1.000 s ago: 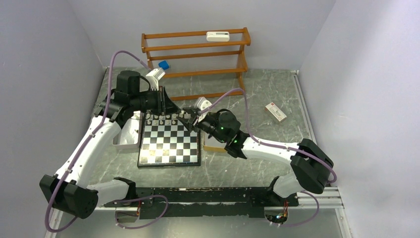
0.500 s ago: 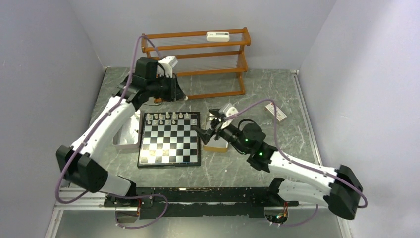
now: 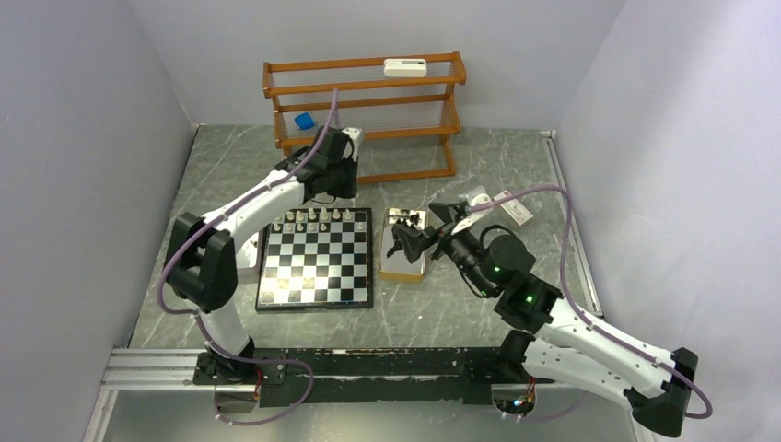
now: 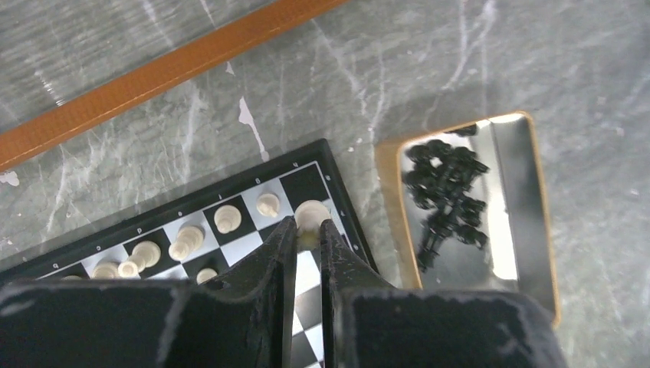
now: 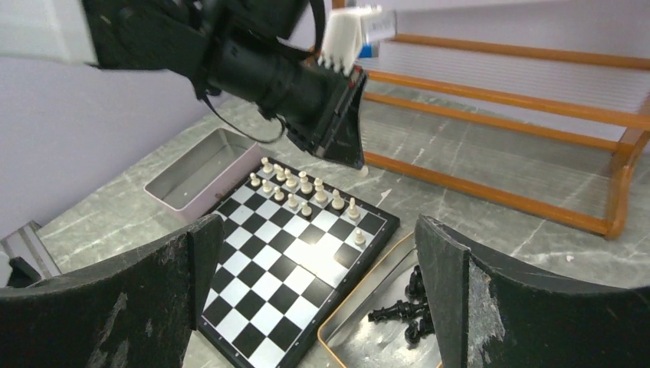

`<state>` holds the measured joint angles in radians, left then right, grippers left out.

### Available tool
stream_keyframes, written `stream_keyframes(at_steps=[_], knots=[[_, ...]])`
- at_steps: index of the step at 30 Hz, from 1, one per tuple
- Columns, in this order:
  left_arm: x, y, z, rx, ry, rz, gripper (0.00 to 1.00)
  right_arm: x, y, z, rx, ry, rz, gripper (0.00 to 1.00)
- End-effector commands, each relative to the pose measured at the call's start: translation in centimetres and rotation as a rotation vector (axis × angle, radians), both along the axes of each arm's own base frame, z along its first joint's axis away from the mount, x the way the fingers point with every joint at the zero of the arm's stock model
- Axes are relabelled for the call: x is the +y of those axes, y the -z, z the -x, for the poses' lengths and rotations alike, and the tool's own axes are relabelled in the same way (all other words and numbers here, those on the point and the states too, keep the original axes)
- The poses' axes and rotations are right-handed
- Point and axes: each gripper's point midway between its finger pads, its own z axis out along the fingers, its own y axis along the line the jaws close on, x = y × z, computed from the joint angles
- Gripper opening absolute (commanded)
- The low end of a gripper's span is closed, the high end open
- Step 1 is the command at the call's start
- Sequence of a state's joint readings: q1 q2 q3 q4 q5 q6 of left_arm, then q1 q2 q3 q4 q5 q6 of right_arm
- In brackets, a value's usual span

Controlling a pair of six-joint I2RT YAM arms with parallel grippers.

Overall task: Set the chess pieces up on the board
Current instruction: Place the chess piece on the chessboard.

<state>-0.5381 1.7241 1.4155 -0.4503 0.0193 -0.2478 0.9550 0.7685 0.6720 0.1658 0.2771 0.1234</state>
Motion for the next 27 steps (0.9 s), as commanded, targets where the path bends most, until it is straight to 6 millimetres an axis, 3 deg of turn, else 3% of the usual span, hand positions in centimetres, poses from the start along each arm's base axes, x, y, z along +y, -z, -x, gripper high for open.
stream_keyframes(at_steps=[1, 7, 16, 27], knots=[[-0.9, 1.7, -1.9, -0.056, -0.034, -0.063, 0.13, -2.1, -2.0, 0.5, -0.049, 0.042, -0.051, 1.0], [-2.0, 5.1, -1.4, -0.016, -0.028, -0.13, 0.13, -3.5, -4.2, 1.2, -0.095, 0.055, -0.083, 1.0], [-2.7, 8.2, -0.6, 0.051, -0.016, -0.188, 0.14, -3.7, -3.8, 1.5, -0.089, 0.048, -0.096, 1.0], [-2.6, 8.9, -1.2, 0.049, -0.025, -0.214, 0.15, -3.4, -3.7, 1.4, -0.089, 0.044, -0.088, 1.0]])
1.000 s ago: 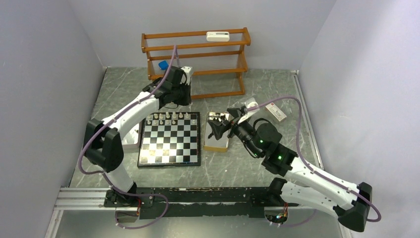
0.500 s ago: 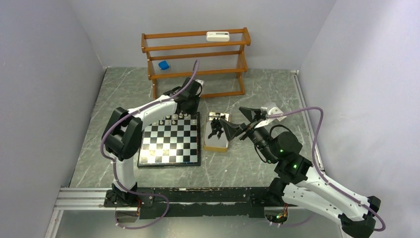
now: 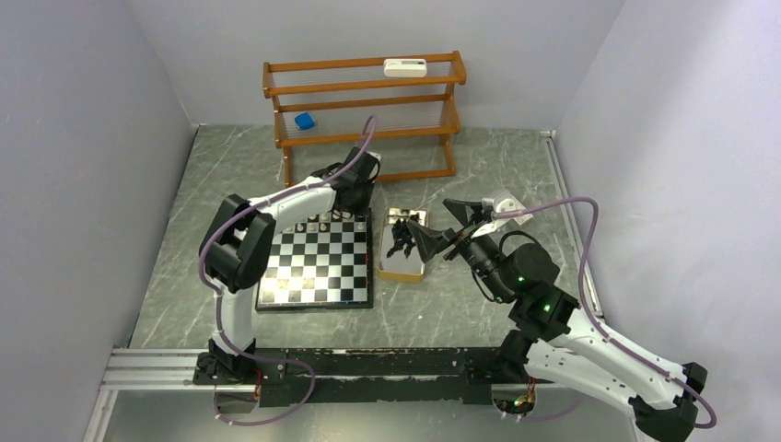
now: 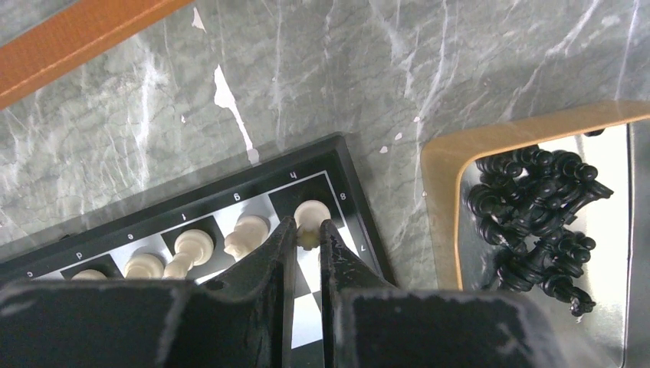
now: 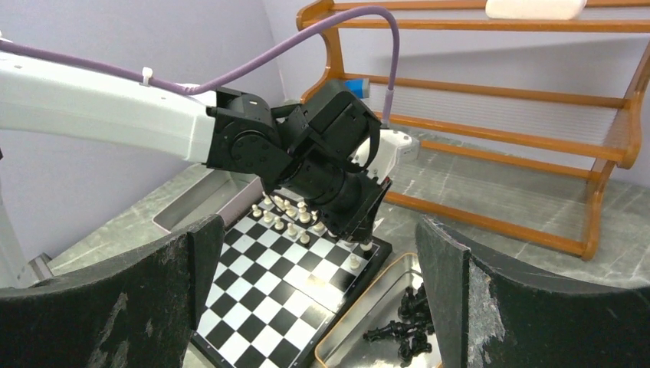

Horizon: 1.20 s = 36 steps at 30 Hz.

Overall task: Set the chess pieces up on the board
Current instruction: Place the chess piece on the chessboard.

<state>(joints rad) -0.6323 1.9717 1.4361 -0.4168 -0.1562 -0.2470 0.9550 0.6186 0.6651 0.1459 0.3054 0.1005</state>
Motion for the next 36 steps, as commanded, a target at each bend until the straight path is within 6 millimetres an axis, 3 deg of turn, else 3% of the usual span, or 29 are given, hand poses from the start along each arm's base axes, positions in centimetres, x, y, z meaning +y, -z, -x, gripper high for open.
stream_keyframes(at_steps=[1, 14, 36], knots=[[-0.9, -0.9, -1.0, -0.035, -0.001, 0.004, 0.15, -0.3, -0.2, -0.1, -0.011, 0.014, -0.005, 1.0], [-0.4, 1.6, -0.6, 0.018, -0.006, -0.043, 0.17, -0.4, 0.2, -0.1, -0.017, 0.015, -0.005, 1.0], [0.0, 1.9, -0.1, 0.044, 0.007, -0.071, 0.26, 0.4, 0.7, -0.5, -0.009, 0.007, 0.011, 1.0]])
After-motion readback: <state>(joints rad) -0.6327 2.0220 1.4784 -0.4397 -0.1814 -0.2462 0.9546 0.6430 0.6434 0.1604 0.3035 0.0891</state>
